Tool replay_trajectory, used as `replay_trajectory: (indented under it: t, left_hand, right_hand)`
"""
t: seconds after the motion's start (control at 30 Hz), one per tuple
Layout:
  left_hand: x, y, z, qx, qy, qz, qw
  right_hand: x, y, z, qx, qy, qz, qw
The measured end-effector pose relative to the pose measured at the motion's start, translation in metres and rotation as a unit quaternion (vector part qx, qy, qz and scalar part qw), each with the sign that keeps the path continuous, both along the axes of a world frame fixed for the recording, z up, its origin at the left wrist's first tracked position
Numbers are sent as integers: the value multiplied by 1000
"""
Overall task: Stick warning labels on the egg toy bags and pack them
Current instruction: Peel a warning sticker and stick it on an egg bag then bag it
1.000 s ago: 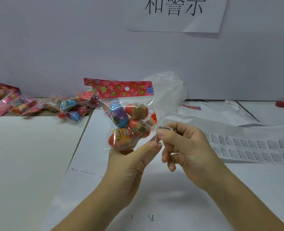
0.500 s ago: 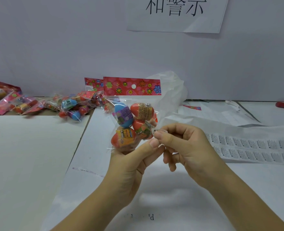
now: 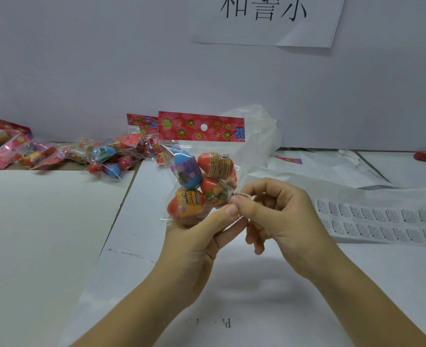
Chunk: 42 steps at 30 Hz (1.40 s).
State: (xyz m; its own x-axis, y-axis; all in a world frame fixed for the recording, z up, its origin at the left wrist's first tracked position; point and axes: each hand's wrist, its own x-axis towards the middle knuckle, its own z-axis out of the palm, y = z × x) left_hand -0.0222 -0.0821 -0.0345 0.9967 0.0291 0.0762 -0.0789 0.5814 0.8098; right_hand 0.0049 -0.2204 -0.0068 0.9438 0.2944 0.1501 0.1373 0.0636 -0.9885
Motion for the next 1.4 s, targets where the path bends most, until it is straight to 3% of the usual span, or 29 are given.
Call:
replay_trajectory:
  t: [0.63, 1.4]
  left_hand:
    - [2, 4, -3, 58, -18, 39, 997]
    - [2, -2, -3, -17, 49, 97, 994]
  right_hand:
    - [-2, -4, 3, -60, -73, -11, 995]
    - [-9, 3, -6, -191, -243, -43, 950]
